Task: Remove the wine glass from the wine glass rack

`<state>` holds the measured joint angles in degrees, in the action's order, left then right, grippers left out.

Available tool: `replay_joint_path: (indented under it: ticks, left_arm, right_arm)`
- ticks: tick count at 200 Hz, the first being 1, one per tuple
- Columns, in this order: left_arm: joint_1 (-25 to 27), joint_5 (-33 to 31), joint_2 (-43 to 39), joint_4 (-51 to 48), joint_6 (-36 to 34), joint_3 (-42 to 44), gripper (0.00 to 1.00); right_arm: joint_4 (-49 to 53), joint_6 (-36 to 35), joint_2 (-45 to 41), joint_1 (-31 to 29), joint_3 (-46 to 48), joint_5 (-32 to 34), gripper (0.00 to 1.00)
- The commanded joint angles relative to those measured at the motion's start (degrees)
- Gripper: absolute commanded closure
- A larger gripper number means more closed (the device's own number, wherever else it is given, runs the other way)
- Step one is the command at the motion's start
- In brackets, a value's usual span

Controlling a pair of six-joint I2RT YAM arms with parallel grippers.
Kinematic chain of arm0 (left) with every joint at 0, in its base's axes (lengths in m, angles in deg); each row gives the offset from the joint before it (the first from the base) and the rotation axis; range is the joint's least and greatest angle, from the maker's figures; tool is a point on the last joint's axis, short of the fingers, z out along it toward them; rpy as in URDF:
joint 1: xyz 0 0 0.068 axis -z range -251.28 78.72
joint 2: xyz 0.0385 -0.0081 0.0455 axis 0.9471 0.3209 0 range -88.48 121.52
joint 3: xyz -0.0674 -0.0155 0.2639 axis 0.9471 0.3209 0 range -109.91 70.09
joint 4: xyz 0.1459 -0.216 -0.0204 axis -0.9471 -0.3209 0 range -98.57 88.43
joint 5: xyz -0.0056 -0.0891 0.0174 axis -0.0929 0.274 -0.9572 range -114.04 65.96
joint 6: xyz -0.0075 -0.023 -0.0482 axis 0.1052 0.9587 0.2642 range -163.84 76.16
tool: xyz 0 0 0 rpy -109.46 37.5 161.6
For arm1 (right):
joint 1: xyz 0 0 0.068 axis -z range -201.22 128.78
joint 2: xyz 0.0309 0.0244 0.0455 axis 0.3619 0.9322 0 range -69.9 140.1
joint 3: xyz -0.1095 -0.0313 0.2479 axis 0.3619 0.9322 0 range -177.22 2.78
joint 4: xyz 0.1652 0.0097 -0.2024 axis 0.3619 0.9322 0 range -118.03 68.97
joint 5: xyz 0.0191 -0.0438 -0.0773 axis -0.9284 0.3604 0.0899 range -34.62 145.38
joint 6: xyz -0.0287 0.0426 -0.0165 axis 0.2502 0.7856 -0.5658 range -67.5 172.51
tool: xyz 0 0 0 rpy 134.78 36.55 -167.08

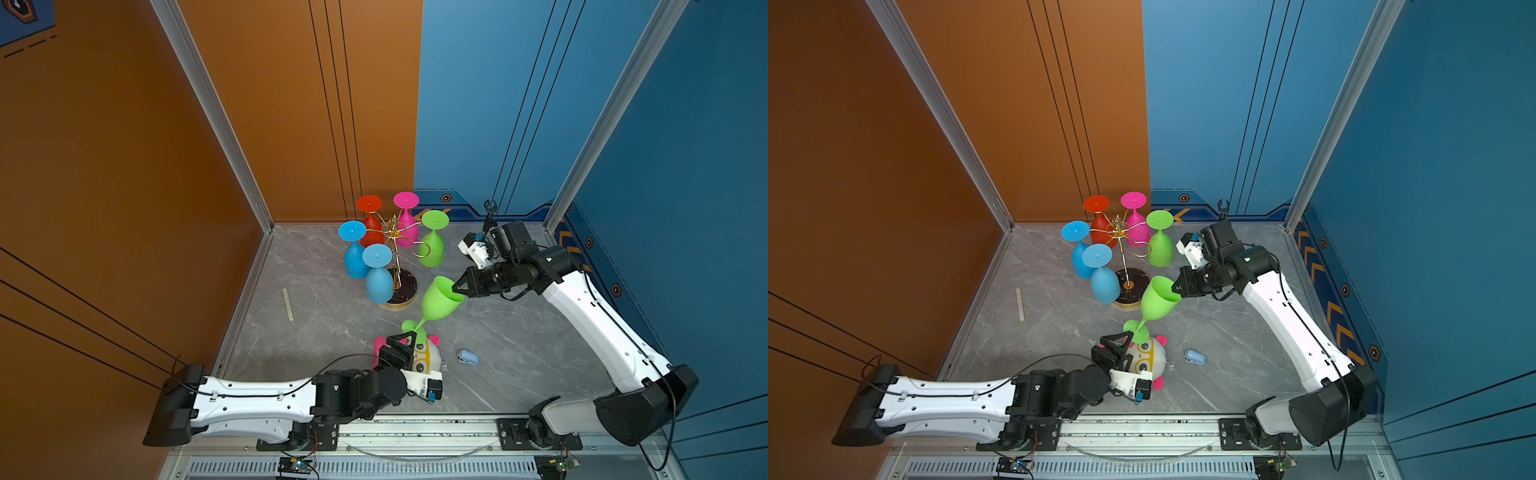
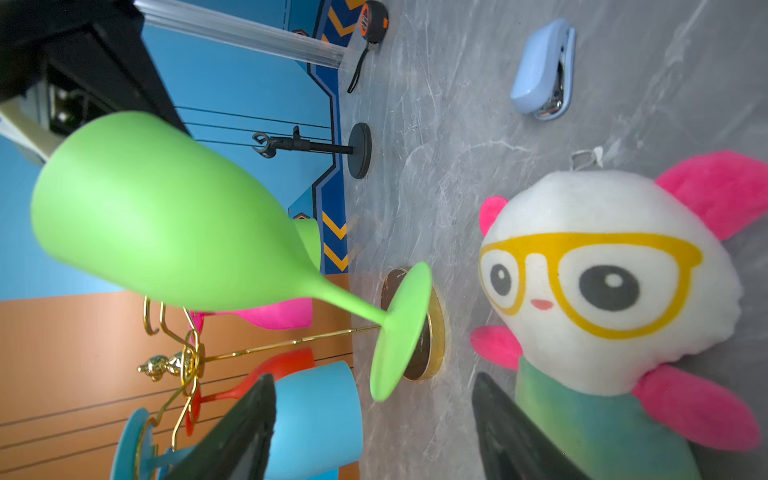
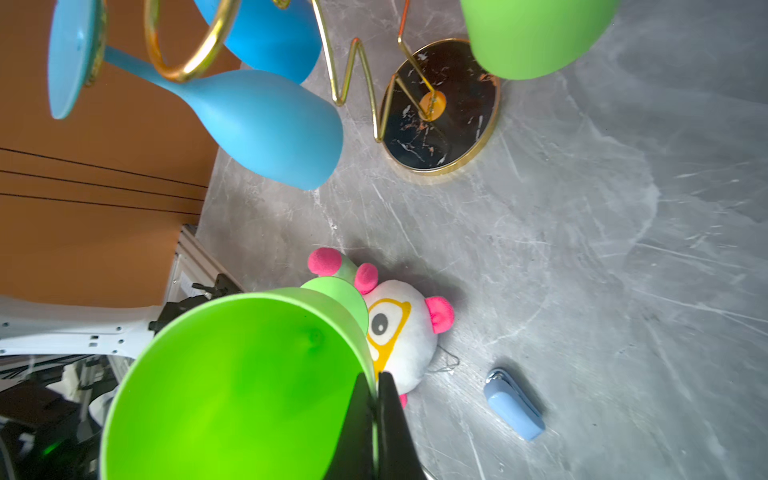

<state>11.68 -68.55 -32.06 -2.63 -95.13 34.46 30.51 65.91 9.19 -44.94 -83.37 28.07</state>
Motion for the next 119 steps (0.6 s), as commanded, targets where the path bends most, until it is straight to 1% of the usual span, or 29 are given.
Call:
replay_joint_path:
  ticks: [1, 23, 44, 47, 58, 87, 119]
  left_arm:
    - [0.28, -0.04, -2.64, -0.57, 14.32, -2.83, 0.18]
    - [-0.80, -1.89, -5.41, -3.63, 24.53, -3.60, 0.15]
    - [-2.78, -1.72, -9.11, -9.19, 34.06, -4.43, 0.15]
    - [-3.01, -1.72, -9.71, -11.65, 35.19, -4.57, 0.15]
    - [-4.23, -1.49, -12.02, -15.19, 39.02, -4.89, 0.15]
    - [-8.66, 0.14, -17.59, -22.44, 45.73, -5.29, 0.15]
    - [-15.12, 2.40, -20.36, -27.91, 50.62, -5.62, 0.15]
  right_arm:
    - [2.01, -2.47, -2.71, 0.81, -1.13, 8.33, 1.00]
    - [2.23, -2.86, -3.00, 2.22, -1.05, 12.67, 1.00]
    - [2.78, -3.44, -2.35, 3.45, -1.42, 17.39, 1.00]
    - [2.91, -3.55, -2.17, 3.57, -1.54, 18.12, 1.00]
    - [3.17, -3.91, -1.35, 4.30, -2.05, 19.80, 1.00]
    - [2.87, -4.08, 1.44, 6.13, -3.62, 23.54, 1.00]
    - [0.44, -3.94, 5.91, 7.05, -4.96, 26.83, 1.00]
